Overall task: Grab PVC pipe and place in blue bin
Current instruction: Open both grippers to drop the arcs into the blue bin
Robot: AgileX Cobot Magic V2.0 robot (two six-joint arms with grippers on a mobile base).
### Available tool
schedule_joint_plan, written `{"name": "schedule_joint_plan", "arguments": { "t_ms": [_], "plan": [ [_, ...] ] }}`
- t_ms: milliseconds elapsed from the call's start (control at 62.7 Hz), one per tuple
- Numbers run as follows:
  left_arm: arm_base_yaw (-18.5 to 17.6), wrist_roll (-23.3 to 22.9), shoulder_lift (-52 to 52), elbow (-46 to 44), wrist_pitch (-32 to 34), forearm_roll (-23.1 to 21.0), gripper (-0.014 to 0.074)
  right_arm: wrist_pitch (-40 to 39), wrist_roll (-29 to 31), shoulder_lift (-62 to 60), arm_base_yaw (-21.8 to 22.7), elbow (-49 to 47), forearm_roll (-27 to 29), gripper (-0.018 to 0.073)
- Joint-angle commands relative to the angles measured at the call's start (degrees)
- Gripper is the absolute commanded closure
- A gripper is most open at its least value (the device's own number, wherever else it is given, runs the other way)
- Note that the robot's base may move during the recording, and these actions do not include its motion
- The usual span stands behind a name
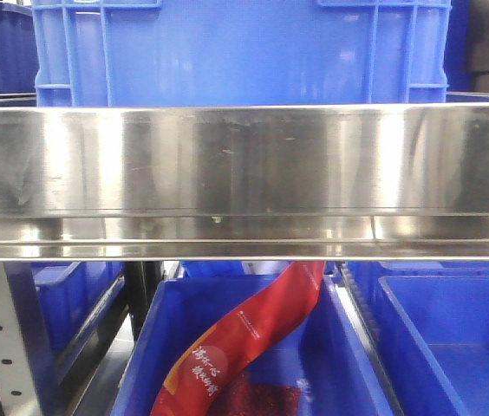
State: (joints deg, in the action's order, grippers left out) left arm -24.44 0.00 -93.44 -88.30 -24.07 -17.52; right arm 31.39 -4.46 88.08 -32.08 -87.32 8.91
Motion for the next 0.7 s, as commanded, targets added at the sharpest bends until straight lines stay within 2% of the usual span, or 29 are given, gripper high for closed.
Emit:
{"name": "schedule_joint_plan", "arguments": {
  "t_ms": [0,80,191,430,574,638,686],
  "plan": [
    [-0.22,-0.48,0.23,-0.57,1.44,-0.23,0.0437,-2.03,0.03,-0.12,-0.1,-0.46,-0.14,0.0215],
    [-0.22,-0.48,0.23,-0.57,1.66,-0.23,0.0329,-2.15,0.03,-0.12,-0.1,-0.46,-0.14,0.0207],
    [-0.22,-0.48,0.23,-0.57,2.13,-0.23,0.0237,-2.26,0.03,-0.12,-0.1,-0.46,-0.14,0.0209],
    [-0.22,-0.48,0.23,-0.57,2.57,-0.23,0.0218,-2.26,0.03,-0.12,-0.1,-0.46,-0.14,0.0209],
    [-0.22,-0.48,0.48,-0.57,2.57,-0.23,0.027,-2.26,0.03,-0.12,0.04,-0.54,-0.14,0.0227],
    [-0.22,-0.48,1.07,-0.57,2.57,-0.23,0.0354,-2.26,0.03,-0.52,0.15,-0.67,-0.14,0.0284],
    [-0.22,-0.48,1.87,-0.57,2.57,-0.23,0.0455,-2.26,0.03,-1.2,0.31,-0.67,-0.14,0.0377]
  ]
}}
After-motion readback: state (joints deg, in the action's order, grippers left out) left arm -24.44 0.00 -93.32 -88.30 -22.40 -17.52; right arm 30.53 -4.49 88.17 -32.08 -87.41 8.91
